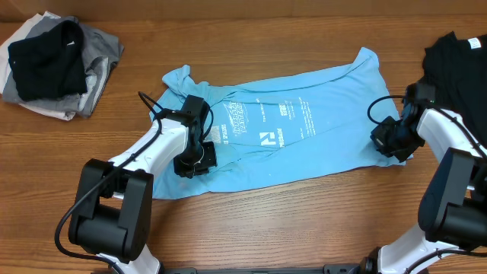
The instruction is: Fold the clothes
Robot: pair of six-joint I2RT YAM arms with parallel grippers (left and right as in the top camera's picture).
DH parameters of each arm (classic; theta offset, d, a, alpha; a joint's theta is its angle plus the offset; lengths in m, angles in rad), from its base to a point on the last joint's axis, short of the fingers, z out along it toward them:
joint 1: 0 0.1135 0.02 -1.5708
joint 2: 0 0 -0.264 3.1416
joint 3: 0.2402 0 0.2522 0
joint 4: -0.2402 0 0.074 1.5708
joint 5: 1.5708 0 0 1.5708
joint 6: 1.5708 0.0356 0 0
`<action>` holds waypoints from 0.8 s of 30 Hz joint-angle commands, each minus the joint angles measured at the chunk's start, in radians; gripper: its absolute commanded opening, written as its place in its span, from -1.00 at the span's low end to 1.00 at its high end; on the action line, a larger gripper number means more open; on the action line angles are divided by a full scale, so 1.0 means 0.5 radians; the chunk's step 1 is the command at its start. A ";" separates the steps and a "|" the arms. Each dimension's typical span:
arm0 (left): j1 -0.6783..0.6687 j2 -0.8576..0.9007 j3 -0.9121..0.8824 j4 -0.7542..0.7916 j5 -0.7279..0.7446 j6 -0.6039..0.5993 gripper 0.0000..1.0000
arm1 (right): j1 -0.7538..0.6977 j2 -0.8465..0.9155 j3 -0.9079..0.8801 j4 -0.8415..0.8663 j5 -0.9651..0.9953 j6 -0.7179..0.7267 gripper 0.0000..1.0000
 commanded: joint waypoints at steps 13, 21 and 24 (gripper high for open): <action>0.110 0.078 -0.172 0.106 -0.112 0.053 -0.90 | -0.006 0.019 -0.143 0.121 0.220 0.180 -0.92; 0.384 0.078 -0.197 0.047 -0.217 0.060 -0.91 | -0.006 0.007 -0.137 0.034 0.209 0.205 -0.92; 0.489 0.077 -0.197 0.020 -0.208 0.102 -0.92 | -0.006 -0.041 -0.137 -0.037 0.208 0.264 -0.92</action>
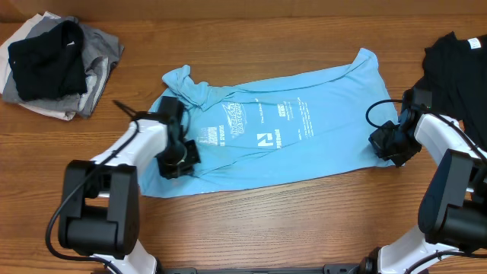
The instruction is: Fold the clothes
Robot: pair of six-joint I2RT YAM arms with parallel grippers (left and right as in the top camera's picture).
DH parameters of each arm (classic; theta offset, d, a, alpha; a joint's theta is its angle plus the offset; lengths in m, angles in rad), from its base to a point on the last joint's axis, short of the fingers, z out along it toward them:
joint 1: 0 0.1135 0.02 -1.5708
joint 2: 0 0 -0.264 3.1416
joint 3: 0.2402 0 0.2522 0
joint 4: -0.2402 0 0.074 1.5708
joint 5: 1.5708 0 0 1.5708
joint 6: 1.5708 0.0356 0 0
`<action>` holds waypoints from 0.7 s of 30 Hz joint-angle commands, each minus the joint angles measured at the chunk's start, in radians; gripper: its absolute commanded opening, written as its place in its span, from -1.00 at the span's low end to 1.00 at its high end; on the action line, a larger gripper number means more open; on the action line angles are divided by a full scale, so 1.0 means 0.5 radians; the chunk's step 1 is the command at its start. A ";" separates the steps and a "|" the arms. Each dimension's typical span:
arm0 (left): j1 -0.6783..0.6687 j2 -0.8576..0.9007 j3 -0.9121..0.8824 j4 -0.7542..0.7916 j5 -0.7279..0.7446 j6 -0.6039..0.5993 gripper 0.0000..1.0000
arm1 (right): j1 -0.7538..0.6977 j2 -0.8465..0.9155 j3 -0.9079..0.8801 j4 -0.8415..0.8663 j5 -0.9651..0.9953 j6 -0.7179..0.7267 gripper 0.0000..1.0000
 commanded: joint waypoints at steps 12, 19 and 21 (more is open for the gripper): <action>0.197 0.059 -0.095 -0.317 -0.362 0.040 -0.92 | -0.010 -0.165 -0.052 -0.243 0.138 0.092 -0.92; 0.197 -0.079 -0.095 -0.500 -0.525 -0.146 -0.91 | -0.010 -0.195 -0.053 -0.314 0.139 0.158 -0.92; 0.197 -0.174 -0.095 -0.560 -0.578 -0.182 -0.92 | -0.010 -0.244 -0.053 -0.338 0.140 0.168 -0.92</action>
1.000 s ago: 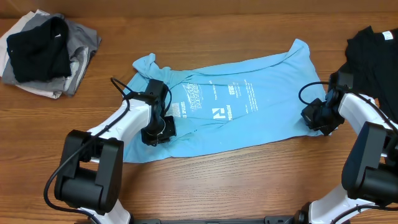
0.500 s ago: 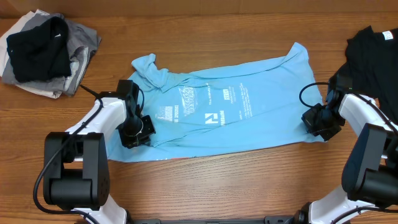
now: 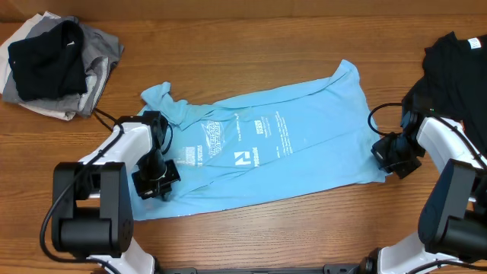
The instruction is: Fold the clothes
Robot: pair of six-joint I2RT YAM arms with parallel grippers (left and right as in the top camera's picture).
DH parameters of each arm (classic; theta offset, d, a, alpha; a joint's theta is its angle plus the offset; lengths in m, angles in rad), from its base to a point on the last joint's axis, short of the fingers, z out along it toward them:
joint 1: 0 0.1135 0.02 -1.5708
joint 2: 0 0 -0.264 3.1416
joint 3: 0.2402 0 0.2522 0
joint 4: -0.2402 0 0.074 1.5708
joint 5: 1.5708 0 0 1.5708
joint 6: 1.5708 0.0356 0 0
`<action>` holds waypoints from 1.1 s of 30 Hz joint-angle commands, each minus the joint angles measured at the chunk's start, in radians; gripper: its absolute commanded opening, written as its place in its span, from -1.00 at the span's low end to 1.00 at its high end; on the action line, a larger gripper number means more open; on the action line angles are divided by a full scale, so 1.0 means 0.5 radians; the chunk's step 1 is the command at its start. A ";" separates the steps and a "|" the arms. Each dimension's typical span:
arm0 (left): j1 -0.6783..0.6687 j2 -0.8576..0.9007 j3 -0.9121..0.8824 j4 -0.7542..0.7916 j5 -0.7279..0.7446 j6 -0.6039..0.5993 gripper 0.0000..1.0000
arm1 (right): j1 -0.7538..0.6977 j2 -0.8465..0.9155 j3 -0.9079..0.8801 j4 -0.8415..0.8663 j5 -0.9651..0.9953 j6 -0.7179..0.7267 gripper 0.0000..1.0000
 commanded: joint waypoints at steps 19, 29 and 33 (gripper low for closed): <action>0.051 -0.615 0.414 0.087 0.312 0.050 0.93 | 0.108 -0.588 0.437 0.252 -0.620 -0.373 0.71; 0.037 -0.069 0.573 0.207 0.623 0.041 0.81 | 0.208 -0.117 0.892 0.349 -0.618 -0.383 1.00; 0.034 0.031 0.573 0.356 0.623 -0.014 0.77 | 0.198 0.035 0.954 0.355 -0.620 -0.383 1.00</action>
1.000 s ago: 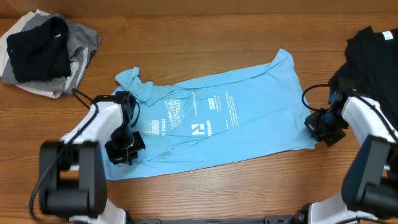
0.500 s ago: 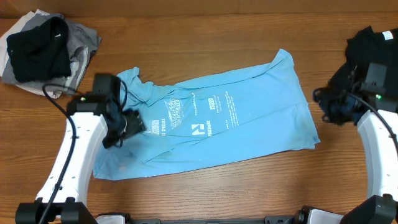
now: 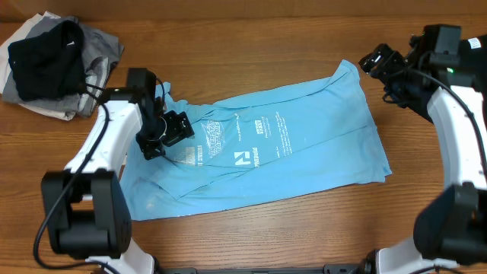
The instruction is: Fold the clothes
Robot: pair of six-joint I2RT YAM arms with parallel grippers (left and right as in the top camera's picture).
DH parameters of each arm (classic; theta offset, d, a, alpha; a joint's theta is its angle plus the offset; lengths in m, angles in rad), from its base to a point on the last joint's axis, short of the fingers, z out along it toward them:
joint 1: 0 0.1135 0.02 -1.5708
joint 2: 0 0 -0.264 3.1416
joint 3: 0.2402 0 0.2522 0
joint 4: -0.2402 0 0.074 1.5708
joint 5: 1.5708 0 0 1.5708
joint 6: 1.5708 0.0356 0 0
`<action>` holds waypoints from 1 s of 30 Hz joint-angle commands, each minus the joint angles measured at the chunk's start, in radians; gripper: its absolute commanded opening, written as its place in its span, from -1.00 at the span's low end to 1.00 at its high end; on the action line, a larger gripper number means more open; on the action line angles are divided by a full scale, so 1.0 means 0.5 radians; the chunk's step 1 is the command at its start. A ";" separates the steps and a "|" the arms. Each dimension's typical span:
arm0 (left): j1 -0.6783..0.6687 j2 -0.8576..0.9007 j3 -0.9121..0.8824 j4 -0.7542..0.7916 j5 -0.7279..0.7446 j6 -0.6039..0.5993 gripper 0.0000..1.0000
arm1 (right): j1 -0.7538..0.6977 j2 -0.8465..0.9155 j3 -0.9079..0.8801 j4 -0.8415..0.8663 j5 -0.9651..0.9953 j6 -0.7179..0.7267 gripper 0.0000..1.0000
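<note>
A light blue T-shirt [image 3: 304, 144] with white print lies spread across the middle of the wooden table, its neck end to the left. My left gripper [image 3: 183, 128] hangs over the shirt's left part, just below the bunched sleeve [image 3: 163, 95]. The overhead view does not show whether its fingers are open or holding cloth. My right gripper [image 3: 367, 62] is by the shirt's far right corner [image 3: 348, 70]. Its finger state is also unclear.
A pile of grey, white and black clothes [image 3: 53, 65] sits at the far left corner. A black garment [image 3: 479, 68] lies at the far right edge, partly behind my right arm. Bare wood table [image 3: 251, 236] runs along the front edge.
My right gripper has left the shirt's near right corner and now sits by its far right corner. My left gripper has moved up and right, from the near left edge to below the sleeve. The shirt has stayed put.
At first both grippers were low on the shirt, the left on its left part and the right at the near right corner. Over the following two moments the left gripper and the whole shirt shifted leftward. Now both grippers sit farther back along the shirt.
</note>
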 commanded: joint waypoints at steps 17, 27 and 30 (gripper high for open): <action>-0.001 0.201 0.036 0.444 -0.018 -0.159 0.54 | -0.003 0.184 0.076 -0.012 0.003 -0.047 1.00; 0.012 0.201 0.040 0.723 -0.033 -0.151 0.50 | -0.003 0.184 0.072 -0.013 0.005 -0.047 1.00; 0.012 0.201 0.040 0.742 -0.056 -0.152 0.48 | -0.003 0.184 0.072 -0.014 0.005 -0.047 1.00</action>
